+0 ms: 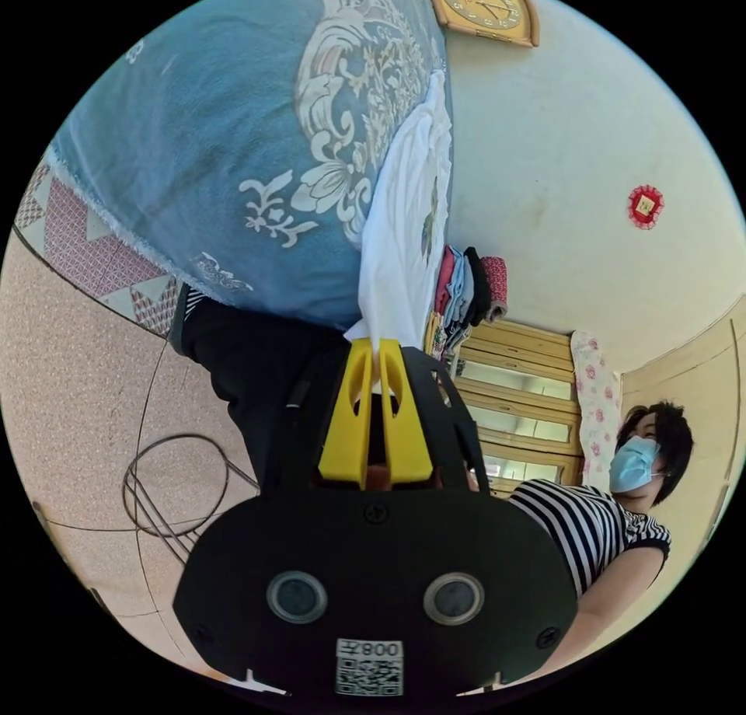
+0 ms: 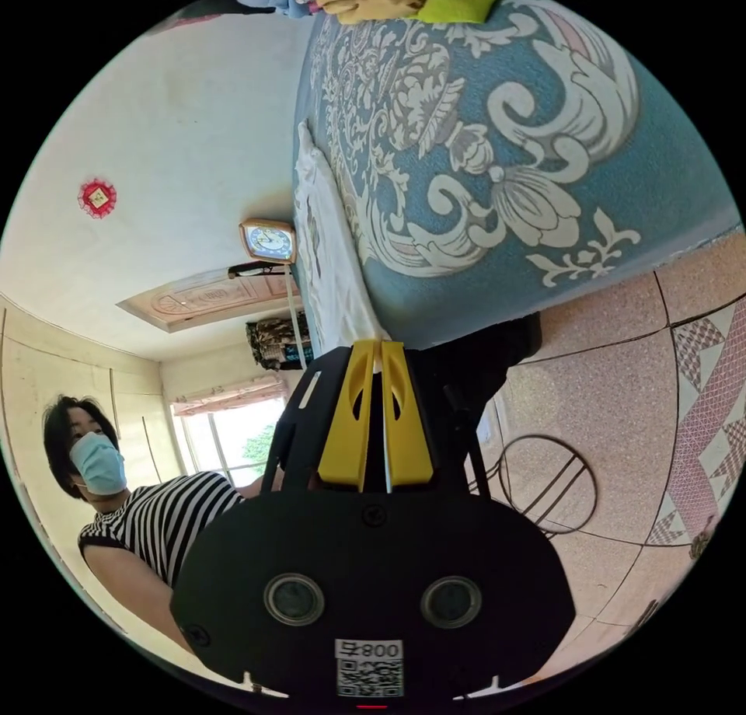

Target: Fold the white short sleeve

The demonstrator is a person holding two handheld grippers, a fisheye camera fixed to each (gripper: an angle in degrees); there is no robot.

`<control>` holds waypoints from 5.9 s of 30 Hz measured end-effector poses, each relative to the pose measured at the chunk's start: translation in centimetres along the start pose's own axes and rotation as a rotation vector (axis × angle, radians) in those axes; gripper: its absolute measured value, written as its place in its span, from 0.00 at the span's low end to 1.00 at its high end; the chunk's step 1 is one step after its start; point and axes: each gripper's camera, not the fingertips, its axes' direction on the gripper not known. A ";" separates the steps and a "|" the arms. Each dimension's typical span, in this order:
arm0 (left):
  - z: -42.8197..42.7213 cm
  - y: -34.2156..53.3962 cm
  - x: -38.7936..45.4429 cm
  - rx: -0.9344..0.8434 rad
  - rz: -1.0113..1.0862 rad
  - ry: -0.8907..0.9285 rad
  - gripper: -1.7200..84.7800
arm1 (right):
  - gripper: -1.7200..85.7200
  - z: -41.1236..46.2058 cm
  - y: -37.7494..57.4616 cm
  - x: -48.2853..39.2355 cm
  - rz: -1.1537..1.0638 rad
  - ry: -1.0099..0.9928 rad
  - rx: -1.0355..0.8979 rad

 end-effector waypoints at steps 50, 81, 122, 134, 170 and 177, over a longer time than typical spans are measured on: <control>-9.9 26.9 9.8 0.053 0.245 0.169 0.03 | 0.03 -10.9 34.6 -6.9 -0.288 -0.121 -0.068; 6.9 -19.4 22.8 0.117 0.433 0.112 0.03 | 0.03 6.9 -9.0 -27.8 -0.414 -0.104 -0.083; 55.9 -34.0 17.8 -0.415 1.214 -0.972 0.11 | 0.11 65.3 -14.0 -35.5 -1.254 1.056 -0.480; 61.5 -34.7 16.4 -0.363 1.277 -1.035 0.03 | 0.07 73.6 -13.8 -32.7 -1.316 1.132 -0.450; 59.2 -43.5 18.8 -0.187 1.100 -0.963 0.03 | 0.03 71.3 -14.0 -30.6 -1.222 1.171 -0.214; 56.2 -45.8 18.9 -0.114 0.956 -0.978 0.07 | 0.07 69.8 -16.5 -30.2 -1.079 1.157 -0.262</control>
